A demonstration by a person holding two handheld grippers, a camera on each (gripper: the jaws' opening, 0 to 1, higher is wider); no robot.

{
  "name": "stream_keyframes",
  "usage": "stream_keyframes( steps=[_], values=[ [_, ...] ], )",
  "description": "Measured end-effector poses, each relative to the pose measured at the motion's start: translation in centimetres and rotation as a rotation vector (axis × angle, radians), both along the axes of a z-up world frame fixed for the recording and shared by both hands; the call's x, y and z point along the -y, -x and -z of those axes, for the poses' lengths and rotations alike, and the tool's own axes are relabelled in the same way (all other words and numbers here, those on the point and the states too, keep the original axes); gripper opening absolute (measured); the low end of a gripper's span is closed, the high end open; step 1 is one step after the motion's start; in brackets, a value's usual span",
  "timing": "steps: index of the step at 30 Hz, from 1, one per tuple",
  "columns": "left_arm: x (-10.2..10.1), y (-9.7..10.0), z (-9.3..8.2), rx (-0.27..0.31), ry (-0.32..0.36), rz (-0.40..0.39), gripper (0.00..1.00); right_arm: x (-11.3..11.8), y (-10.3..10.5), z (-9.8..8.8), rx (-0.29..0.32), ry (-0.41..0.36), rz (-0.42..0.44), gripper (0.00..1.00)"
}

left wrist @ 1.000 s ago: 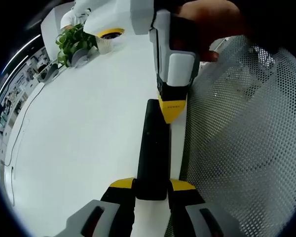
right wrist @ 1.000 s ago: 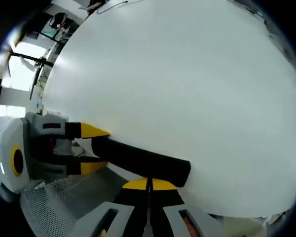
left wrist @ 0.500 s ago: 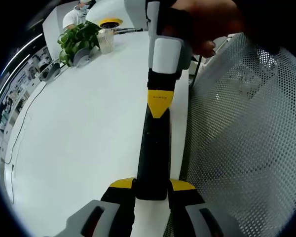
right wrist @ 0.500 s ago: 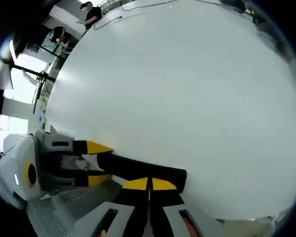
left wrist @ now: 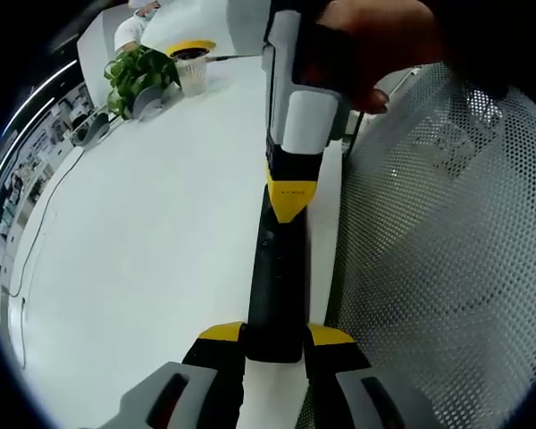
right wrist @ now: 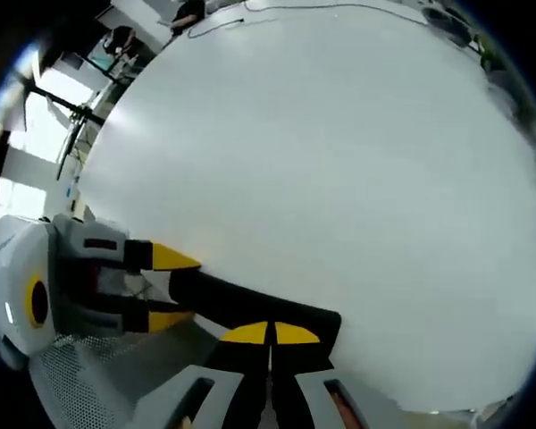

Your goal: Press the specified remote control buttons in sequence, fully releasing each button before pressing the next.

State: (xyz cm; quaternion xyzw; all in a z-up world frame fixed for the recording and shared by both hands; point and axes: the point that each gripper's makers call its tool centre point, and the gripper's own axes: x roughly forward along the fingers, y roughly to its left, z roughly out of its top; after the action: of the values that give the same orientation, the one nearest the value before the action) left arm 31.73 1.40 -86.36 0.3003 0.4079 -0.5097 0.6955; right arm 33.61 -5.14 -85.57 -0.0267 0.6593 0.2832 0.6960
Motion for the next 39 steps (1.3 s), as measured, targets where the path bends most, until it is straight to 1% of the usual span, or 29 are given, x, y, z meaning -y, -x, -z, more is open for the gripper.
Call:
stream_keyframes(
  steps=[6,8,10,13,20,23,25,28,31,33,36,39],
  values=[
    [0.0,0.0,0.0,-0.003,0.005,-0.004,0.26,0.0,0.1,0.1,0.018,0.01,-0.002,0.0],
    [0.0,0.0,0.0,-0.005,0.006,-0.004,0.26,-0.1,0.0,0.1,0.03,0.024,-0.017,0.0],
    [0.0,0.0,0.0,-0.006,0.005,-0.002,0.26,-0.1,0.0,0.2,0.045,0.043,-0.056,0.0],
    [0.0,0.0,0.0,-0.006,0.007,-0.002,0.26,0.0,0.0,0.1,0.051,0.046,-0.055,0.0],
    [0.1,0.0,0.0,-0.003,0.008,-0.002,0.26,0.1,-0.1,0.1,0.033,0.012,-0.004,0.0],
    [0.1,-0.1,-0.1,-0.001,0.008,0.001,0.25,0.1,-0.1,0.1,0.019,0.01,0.019,0.0],
    [0.1,-0.1,-0.1,0.003,0.011,0.008,0.25,0.0,-0.1,0.0,0.017,0.013,0.019,0.0],
    [0.1,-0.1,0.0,0.004,0.009,0.014,0.25,0.0,0.0,-0.1,0.021,0.018,0.005,0.0],
    [0.2,0.0,0.0,0.011,0.008,0.028,0.24,0.1,-0.1,-0.1,0.018,0.014,0.013,0.0],
    [0.2,0.0,0.0,0.014,0.005,0.037,0.24,0.0,-0.2,-0.3,0.023,-0.004,0.026,0.0],
    [0.3,0.1,-0.1,0.015,0.004,0.04,0.24,-0.6,-0.7,-0.8,0.05,-0.046,0.036,0.0],
    [0.6,0.2,-0.1,0.005,0.015,0.034,0.24,-1.0,-0.6,-0.8,0.053,-0.056,0.025,0.0]
  ],
)
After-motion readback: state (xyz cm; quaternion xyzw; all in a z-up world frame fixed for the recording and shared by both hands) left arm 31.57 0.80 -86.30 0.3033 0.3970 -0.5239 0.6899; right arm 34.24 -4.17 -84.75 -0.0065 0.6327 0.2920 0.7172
